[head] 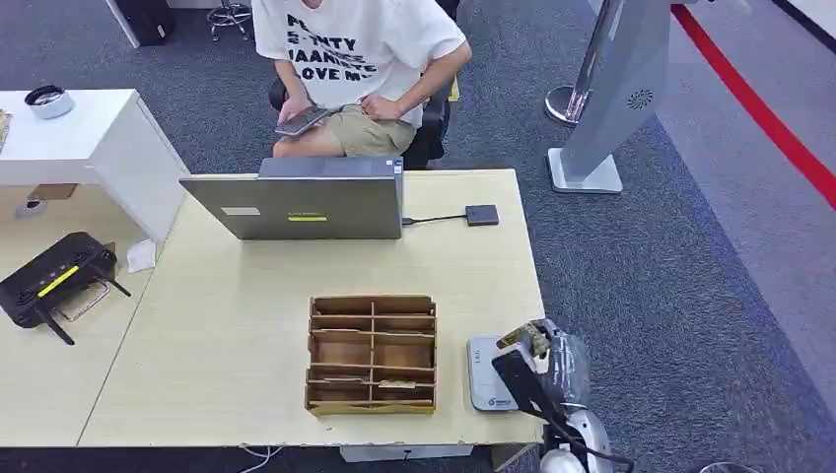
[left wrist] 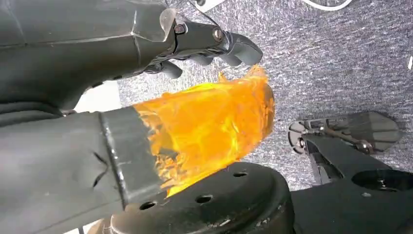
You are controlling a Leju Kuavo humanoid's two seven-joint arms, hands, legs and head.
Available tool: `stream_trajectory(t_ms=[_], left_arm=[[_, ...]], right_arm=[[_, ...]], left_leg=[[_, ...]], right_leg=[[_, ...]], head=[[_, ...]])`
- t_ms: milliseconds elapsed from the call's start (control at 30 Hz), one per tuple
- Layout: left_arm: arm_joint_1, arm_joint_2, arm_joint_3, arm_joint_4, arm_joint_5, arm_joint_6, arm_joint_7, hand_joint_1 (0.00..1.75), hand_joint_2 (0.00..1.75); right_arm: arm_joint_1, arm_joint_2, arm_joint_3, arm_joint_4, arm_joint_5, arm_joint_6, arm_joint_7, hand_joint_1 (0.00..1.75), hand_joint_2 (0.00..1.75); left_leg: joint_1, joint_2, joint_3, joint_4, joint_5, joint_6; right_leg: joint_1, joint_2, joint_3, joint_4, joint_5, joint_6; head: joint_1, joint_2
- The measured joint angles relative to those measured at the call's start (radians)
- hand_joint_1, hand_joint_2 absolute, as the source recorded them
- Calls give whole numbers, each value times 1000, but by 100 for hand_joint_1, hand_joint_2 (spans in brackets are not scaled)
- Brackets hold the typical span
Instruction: Pass the card to the sensor for recognition and then transmit it.
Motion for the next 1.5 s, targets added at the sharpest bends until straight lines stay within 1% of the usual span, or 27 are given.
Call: stream_trajectory(t_ms=[33, 100, 167, 233, 300, 467, 567, 600, 700, 800, 1000, 1233, 1333, 1433, 1500], left_arm=[[-1, -2, 0, 0, -5, 3, -1, 0, 0], [-2, -5, 0, 0, -13, 6, -2, 0, 0], [-1, -7, 0, 0, -16, 8, -2, 0, 0], [-2, -10, 0, 0, -17, 9, -2, 0, 0], [-2, -12, 0, 0, -17, 9, -2, 0, 0], [-3, -13, 0, 0, -18, 9, -3, 0, 0], [-3, -13, 0, 0, -18, 9, -3, 0, 0], [-3, -13, 0, 0, -18, 9, -3, 0, 0], [-2, -13, 0, 0, -26, 9, -3, 0, 0], [-3, -15, 0, 0, -30, 10, -3, 0, 0], [-3, -19, 0, 0, -31, 11, -6, 0, 0], [-3, -19, 0, 0, -34, 11, -7, 0, 0], [-4, -19, 0, 0, -49, 9, -7, 0, 0], [-9, -18, -3, 0, -66, 1, -6, 0, 0], [-11, -18, -11, 0, -81, -9, -3, 0, 0]], right_arm=[[15, 18, -16, -47, -39, -16, -57, 175, 175], [59, 52, -47, -150, -84, -23, -151, 175, 175], [91, 87, -79, -242, -103, -25, -207, 175, 175], [112, 111, -99, -304, -109, -25, -215, 175, 175], [127, 124, -114, -345, -113, -24, -218, 175, 175], [146, 148, -138, -393, -118, -24, -231, 175, 175], [151, 153, -144, -406, -118, -24, -232, 175, 175], [153, 155, -145, -408, -126, -24, -243, 175, 175], [168, 187, -169, -445, -163, -24, -342, 175, 175], [184, 223, -187, -503, -178, -24, -392, 175, 175], [195, 257, -201, -563, -199, -24, -403, 175, 175], [193, 262, -194, -573, -241, -23, -401, 175, 175], [144, 247, -141, -559, -227, -17, -351, 175, 175], [47, 217, -37, -506, -161, -6, -279, 175, 175], [-34, 200, 35, -457, -88, 15, -218, 175, 175]], left_leg=[[0, 1, 0, 0, 0, 0], [0, 0, -1, 0, 0, 0], [0, 0, -1, 0, 0, 0], [0, 0, -1, 0, 0, 0], [0, 0, -2, 0, -1, 0], [-1, 0, -2, 0, -2, 2], [-1, 0, -2, 0, -2, 2], [-1, 0, -1, 0, -2, 2], [0, 0, -1, 0, -2, 2], [0, 0, -1, 0, -2, 2], [0, 0, -2, 0, -2, 2], [0, 0, -2, 0, -2, 2], [0, 2, -2, 0, -2, 2], [0, 2, -1, 0, -2, 2], [0, 2, -1, 0, 0, 1]], right_leg=[[0, 1, 0, 0, 0, 0], [0, 0, -1, 0, -1, 0], [0, 0, -2, 0, -2, 0], [0, 0, -2, 0, -3, 1], [0, 0, -1, 0, -3, 1], [-1, 0, -1, 0, -3, 1], [-1, 0, -1, 0, -3, 1], [-1, 0, -1, 0, -3, 1], [0, 0, -1, 0, -3, 1], [0, 0, -2, 0, -3, 1], [0, 0, -1, 0, -3, 1], [0, 0, -1, 0, -3, 1], [0, 1, -1, 0, -3, 1], [0, 1, -1, 1, -3, 0], [0, 1, -1, 1, -2, 0]], head=[[0, 0], [0, 0], [0, 0], [0, 0], [0, 0], [0, 0], [0, 0], [0, 0], [0, 0], [0, 0], [0, 0], [0, 0], [0, 0], [0, 0], [0, 0]])
